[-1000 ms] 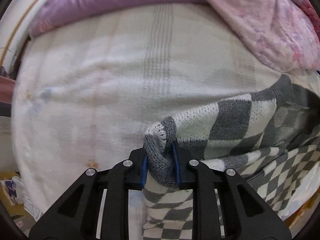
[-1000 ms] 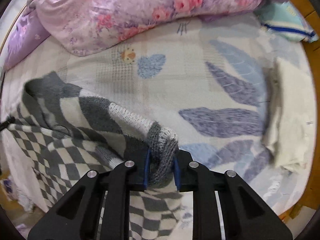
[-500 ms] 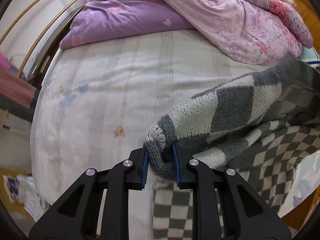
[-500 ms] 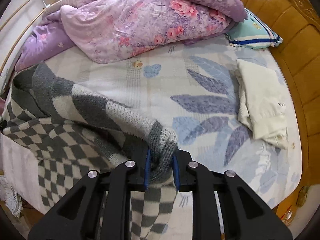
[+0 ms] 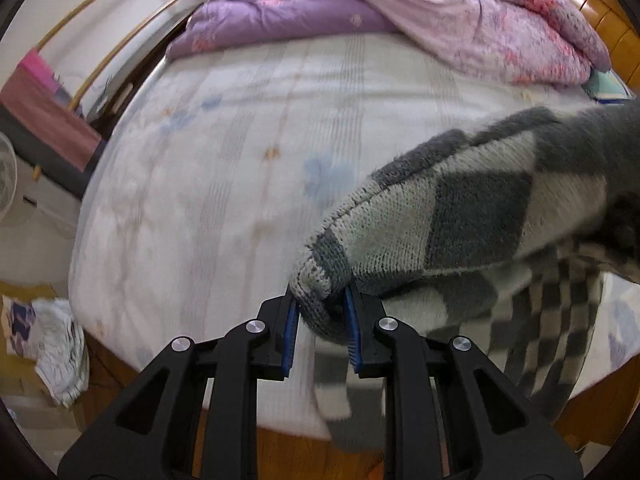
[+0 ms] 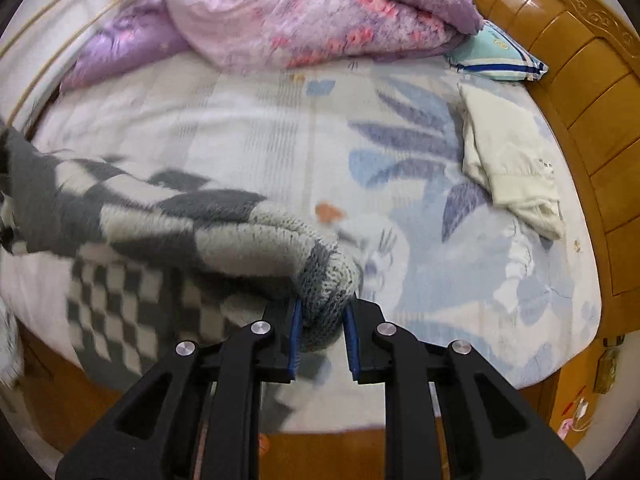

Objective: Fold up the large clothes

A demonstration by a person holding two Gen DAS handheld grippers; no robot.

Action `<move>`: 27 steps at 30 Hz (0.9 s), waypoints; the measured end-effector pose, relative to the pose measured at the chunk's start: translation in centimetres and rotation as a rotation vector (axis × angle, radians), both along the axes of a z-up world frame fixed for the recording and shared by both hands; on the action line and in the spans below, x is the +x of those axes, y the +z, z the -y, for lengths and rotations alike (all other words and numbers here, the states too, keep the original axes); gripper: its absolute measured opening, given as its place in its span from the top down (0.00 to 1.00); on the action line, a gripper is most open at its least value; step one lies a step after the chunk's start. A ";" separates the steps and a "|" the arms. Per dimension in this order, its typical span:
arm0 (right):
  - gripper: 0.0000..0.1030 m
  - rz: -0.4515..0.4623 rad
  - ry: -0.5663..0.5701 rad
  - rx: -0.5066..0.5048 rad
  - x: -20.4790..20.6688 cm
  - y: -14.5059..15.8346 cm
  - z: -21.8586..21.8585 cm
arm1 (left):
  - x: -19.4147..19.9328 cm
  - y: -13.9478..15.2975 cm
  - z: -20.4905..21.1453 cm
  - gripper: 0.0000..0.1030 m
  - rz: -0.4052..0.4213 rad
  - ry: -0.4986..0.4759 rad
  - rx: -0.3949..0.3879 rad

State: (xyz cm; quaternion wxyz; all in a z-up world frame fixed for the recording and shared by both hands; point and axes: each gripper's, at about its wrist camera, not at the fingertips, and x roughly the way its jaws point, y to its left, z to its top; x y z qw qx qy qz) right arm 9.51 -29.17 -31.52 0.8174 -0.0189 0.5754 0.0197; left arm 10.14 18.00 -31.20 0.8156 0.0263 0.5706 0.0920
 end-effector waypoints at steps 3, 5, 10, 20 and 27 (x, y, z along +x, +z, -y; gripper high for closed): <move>0.84 -0.063 -0.005 -0.002 -3.9 -4.1 -0.1 | -4.1 -3.7 -0.6 0.81 -0.054 0.026 0.001; 0.84 -0.113 -0.006 -0.001 -5.9 -6.7 -0.3 | -6.4 -6.6 -0.8 0.81 -0.108 0.051 -0.013; 0.81 -0.239 -0.067 -0.013 -9.7 -14.5 0.6 | -11.5 -14.6 -1.6 1.00 -0.279 0.108 0.026; 0.30 -0.396 -0.548 0.527 -16.1 -20.1 4.9 | -13.9 -13.2 -1.9 0.69 -0.226 0.171 -0.166; 0.54 -0.447 -0.909 1.015 -19.0 -26.5 4.5 | -13.7 -12.5 1.2 0.43 -0.173 0.152 -0.203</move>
